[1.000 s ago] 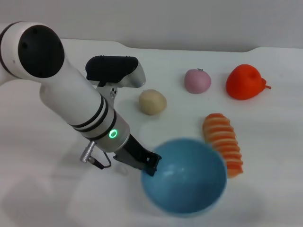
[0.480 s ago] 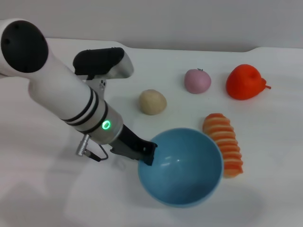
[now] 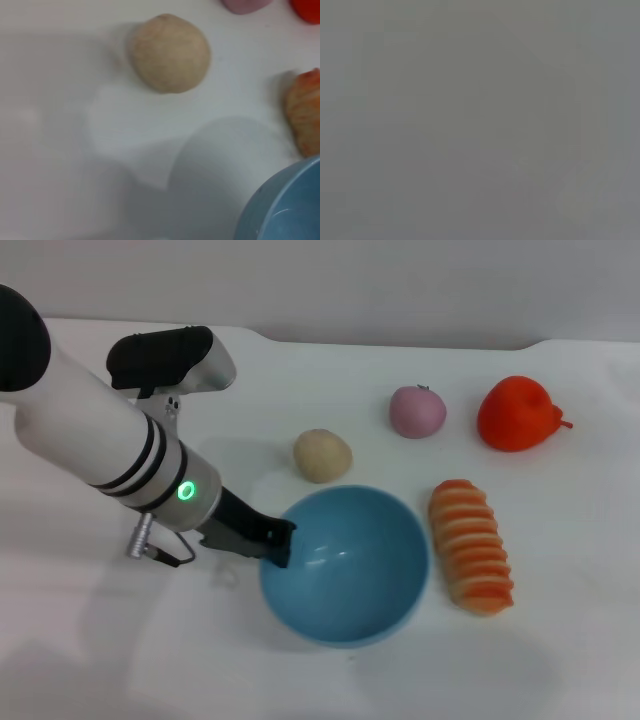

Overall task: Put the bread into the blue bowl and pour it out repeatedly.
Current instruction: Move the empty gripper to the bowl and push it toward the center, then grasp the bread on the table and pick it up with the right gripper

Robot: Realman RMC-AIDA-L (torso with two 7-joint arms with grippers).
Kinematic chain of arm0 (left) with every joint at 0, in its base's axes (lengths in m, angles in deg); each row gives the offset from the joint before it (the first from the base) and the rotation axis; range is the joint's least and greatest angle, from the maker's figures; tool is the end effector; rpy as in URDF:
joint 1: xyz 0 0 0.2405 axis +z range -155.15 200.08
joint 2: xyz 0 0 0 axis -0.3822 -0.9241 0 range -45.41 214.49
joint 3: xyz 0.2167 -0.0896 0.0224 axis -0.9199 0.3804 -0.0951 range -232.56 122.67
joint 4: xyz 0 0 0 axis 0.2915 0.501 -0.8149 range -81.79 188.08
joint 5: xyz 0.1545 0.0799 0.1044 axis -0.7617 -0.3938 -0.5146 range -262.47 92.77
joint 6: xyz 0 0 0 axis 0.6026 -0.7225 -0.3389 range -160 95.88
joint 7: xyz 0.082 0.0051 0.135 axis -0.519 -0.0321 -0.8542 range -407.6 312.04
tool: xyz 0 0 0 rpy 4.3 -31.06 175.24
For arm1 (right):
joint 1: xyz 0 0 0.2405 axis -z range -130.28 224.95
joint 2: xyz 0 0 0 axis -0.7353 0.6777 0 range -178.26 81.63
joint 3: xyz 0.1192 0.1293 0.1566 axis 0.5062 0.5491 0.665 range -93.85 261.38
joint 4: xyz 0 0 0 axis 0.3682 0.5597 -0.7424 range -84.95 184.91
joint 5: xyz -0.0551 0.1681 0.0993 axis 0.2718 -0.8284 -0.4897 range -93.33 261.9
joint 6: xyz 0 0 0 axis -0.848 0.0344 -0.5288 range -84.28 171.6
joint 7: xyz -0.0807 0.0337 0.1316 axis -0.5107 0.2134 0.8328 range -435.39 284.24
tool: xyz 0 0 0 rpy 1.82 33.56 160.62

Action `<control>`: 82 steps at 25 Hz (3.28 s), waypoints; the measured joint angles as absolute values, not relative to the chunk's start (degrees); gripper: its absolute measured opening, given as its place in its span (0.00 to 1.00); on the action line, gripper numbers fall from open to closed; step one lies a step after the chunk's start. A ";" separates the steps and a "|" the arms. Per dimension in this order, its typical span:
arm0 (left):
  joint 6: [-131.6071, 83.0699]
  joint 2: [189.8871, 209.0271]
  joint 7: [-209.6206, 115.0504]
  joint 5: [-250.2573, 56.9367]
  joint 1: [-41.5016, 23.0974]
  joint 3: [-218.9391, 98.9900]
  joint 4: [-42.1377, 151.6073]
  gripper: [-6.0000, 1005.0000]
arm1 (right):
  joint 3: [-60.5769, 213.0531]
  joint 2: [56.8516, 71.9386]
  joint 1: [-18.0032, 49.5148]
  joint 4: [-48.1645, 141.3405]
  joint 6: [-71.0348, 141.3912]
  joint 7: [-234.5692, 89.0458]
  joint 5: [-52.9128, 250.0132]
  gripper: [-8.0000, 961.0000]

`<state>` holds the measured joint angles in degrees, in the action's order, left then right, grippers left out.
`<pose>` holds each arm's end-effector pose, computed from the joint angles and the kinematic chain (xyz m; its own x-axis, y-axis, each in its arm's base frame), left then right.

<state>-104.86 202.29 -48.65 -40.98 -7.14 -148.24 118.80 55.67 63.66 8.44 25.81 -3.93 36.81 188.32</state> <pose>-0.2032 0.3182 -0.0649 0.2781 0.9600 0.0342 0.9001 -0.2480 -0.3581 0.2999 0.4313 0.0755 0.1196 -0.4745 -0.8721 -0.9928 -0.0592 -0.1039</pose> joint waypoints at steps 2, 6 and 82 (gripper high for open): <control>-105.51 202.25 -48.34 -43.12 -7.30 -147.99 118.80 0.02 | 50.89 62.47 7.91 22.35 -7.03 47.32 197.22 0.47; -106.71 202.28 -47.98 -46.13 -7.78 -147.11 118.86 0.02 | 46.80 61.21 5.80 13.97 -20.41 59.95 214.08 0.47; -106.74 202.42 -51.67 -45.44 -8.82 -142.15 124.94 0.02 | 20.41 70.90 -8.20 29.66 -18.32 68.34 233.20 0.30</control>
<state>-106.74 202.42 -51.67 -45.44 -8.82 -142.15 124.94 20.41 70.90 -8.20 29.66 -18.32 68.34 233.20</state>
